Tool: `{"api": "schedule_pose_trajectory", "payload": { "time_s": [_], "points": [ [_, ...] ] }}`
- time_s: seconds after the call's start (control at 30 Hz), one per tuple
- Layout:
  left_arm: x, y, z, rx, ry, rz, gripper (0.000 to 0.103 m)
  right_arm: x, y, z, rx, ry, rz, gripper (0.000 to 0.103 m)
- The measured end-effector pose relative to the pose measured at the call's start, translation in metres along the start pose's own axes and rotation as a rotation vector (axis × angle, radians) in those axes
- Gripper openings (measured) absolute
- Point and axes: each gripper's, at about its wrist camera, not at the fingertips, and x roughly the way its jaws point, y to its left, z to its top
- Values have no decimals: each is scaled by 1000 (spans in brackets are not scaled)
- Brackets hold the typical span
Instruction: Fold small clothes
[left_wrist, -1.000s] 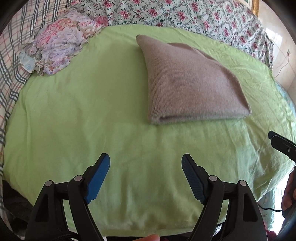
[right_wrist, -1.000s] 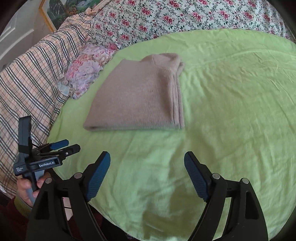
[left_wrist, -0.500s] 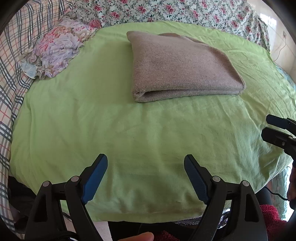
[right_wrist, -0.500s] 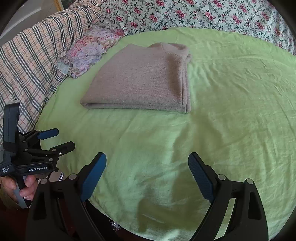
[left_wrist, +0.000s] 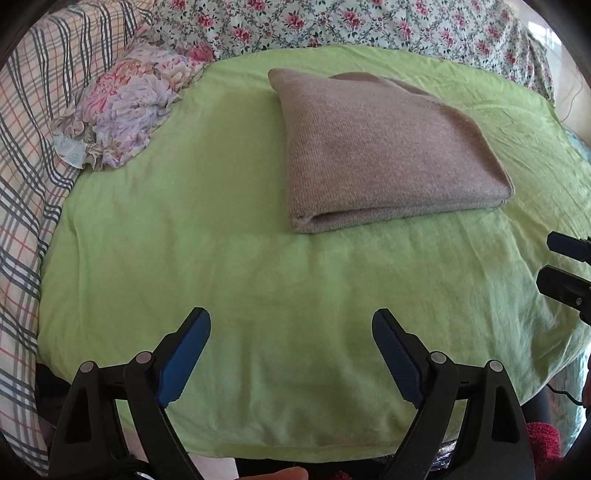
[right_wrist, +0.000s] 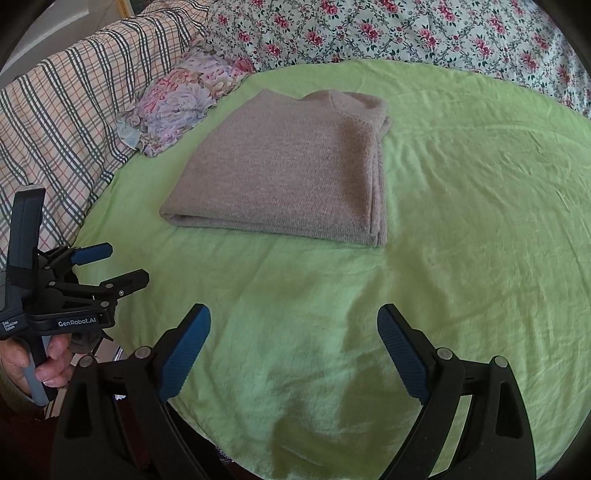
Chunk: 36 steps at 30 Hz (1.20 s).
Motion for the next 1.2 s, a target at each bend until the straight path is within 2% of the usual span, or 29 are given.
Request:
{"api": "schedule_pose_trajectory", "payload": {
  "time_s": [0.4, 0.67, 1.2],
  "points": [
    [1, -3, 22, 24, -24, 36, 95, 12, 7, 25, -43, 11, -1, 95],
    [2, -1, 40, 12, -43, 31, 96, 17, 3, 40, -39, 12, -7, 95],
    [17, -5, 57, 5, 6, -1, 97, 32, -7, 59, -32, 62, 1, 96]
  ]
}}
